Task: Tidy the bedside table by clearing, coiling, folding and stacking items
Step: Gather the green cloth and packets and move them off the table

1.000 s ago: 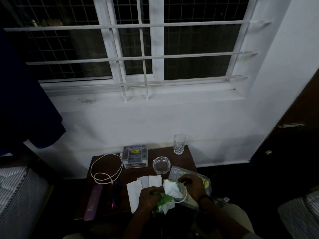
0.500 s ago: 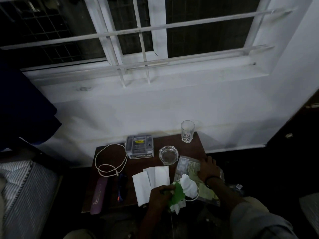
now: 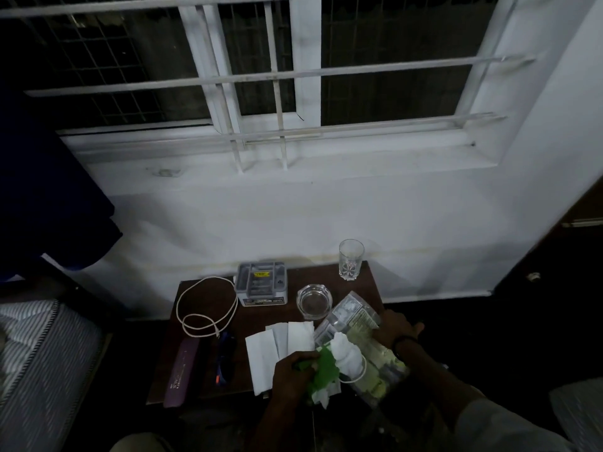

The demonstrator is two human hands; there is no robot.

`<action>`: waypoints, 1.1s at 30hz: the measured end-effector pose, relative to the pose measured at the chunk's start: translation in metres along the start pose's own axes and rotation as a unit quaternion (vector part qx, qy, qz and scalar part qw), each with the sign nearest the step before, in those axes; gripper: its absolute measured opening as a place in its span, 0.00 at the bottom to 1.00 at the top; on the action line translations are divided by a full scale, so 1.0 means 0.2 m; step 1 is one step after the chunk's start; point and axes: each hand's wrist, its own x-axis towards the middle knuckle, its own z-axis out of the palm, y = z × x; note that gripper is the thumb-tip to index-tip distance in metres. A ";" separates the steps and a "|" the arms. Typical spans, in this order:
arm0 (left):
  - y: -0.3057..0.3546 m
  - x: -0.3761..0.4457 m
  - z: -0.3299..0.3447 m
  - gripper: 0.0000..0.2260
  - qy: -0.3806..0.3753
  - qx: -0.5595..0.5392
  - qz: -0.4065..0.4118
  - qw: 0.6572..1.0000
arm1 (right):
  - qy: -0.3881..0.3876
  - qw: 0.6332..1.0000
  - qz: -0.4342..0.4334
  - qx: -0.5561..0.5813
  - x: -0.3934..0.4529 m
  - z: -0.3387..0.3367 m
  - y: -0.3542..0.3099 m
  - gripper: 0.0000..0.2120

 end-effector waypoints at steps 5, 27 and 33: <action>0.01 -0.02 -0.06 0.18 0.049 0.002 0.030 0.998 | 0.009 0.992 -0.090 0.088 -0.14 -0.22 -0.04 0.30; 0.29 -0.23 -0.15 0.09 -0.010 -0.039 -0.012 0.999 | -0.182 0.733 -0.239 0.610 -0.74 -0.62 -0.35 0.18; 0.39 -0.24 -0.16 0.20 -0.071 -0.245 -0.088 0.963 | -0.056 0.810 -0.206 0.547 -0.72 -0.44 -0.36 0.06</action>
